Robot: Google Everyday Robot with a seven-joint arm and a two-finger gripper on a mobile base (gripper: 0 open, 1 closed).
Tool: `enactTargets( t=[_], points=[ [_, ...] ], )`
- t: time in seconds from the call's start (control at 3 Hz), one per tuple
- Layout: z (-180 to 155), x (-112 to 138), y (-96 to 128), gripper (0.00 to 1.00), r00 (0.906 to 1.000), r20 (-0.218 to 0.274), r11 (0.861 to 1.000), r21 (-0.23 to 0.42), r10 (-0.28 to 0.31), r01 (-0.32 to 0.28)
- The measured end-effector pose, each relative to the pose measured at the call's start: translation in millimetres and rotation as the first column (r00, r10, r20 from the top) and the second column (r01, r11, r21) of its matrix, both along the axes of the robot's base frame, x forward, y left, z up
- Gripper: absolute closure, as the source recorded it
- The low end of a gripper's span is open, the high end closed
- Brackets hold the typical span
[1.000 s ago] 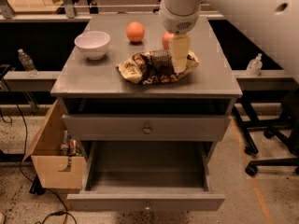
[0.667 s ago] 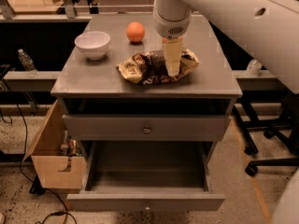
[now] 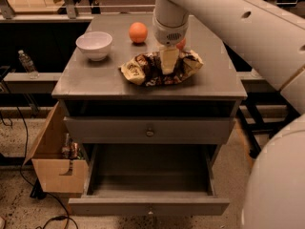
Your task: Place brown chip bag into middle drawer
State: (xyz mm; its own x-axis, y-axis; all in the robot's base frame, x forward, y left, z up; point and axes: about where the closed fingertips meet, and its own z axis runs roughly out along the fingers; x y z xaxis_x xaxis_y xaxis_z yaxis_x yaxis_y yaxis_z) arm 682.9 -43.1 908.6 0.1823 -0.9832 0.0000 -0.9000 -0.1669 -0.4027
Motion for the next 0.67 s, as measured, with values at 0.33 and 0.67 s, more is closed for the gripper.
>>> enactTargets(
  t=[0.33, 0.67],
  points=[
    [-6.7, 3.8, 0.4, 0.64, 0.9994, -0.034, 1.0, 0.021, -0.007, 0.008],
    [-9.9, 5.6, 0.4, 0.87, 0.9985, -0.054, 0.999, 0.032, -0.009, 0.01]
  ],
)
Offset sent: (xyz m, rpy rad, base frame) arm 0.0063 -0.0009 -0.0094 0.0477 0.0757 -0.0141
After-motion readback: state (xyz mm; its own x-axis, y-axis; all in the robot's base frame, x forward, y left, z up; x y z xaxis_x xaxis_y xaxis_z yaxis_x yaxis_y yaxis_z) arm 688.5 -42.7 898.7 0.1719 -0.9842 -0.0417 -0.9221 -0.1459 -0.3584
